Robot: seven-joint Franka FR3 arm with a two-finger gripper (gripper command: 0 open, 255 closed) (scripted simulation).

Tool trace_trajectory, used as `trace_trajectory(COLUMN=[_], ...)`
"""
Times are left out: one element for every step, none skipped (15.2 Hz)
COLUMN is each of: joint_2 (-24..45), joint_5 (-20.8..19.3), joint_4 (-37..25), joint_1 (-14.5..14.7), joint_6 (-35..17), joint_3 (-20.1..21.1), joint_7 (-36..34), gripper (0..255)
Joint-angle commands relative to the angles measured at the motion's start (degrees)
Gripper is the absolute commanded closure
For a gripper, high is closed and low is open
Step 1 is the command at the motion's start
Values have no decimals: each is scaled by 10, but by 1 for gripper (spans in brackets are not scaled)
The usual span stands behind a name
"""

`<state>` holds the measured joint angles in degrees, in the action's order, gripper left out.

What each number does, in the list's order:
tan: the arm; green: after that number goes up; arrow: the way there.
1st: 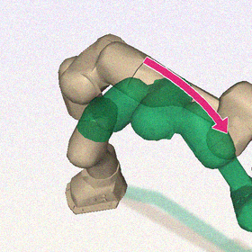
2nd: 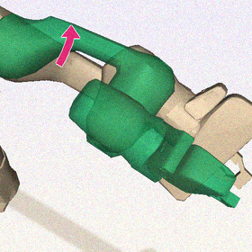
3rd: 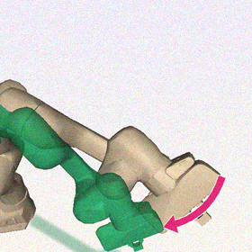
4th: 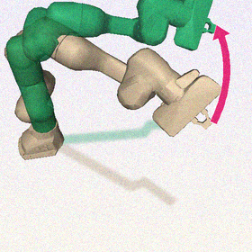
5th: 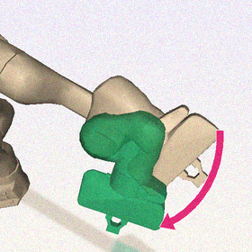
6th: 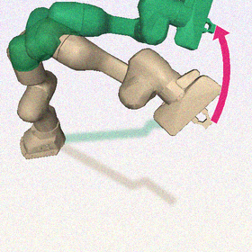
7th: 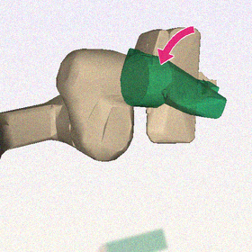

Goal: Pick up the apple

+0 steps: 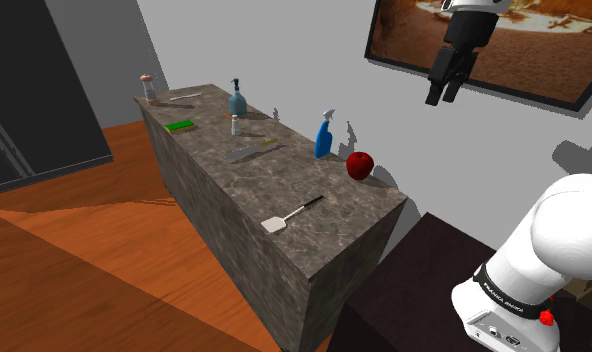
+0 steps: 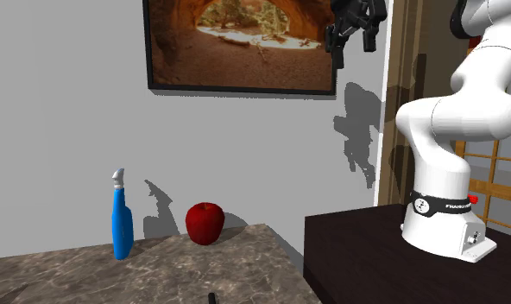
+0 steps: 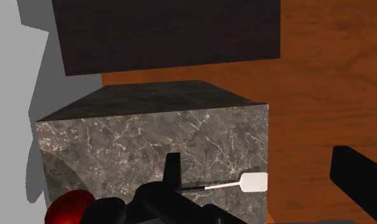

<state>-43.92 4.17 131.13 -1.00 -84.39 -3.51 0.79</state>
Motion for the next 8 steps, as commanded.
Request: trace_trajectory(joint_2=[0, 3, 7, 11, 17, 24, 31, 40], joint_5=[0, -7, -13, -19, -25, -31, -37, -42], joint_4=[0, 13, 25, 37, 48, 58, 67, 76], joint_1=[0, -2, -3, -5, -7, -8, -10, -11], joint_6=[0, -19, -39, -59, -79, -99, -120, -141], joint_3=[0, -6, -12, -18, -24, -31, -37, -44], joint_7=[0, 11, 21, 31, 42, 52, 62, 72], gripper=[0, 0, 0, 0, 0, 0, 0, 0])
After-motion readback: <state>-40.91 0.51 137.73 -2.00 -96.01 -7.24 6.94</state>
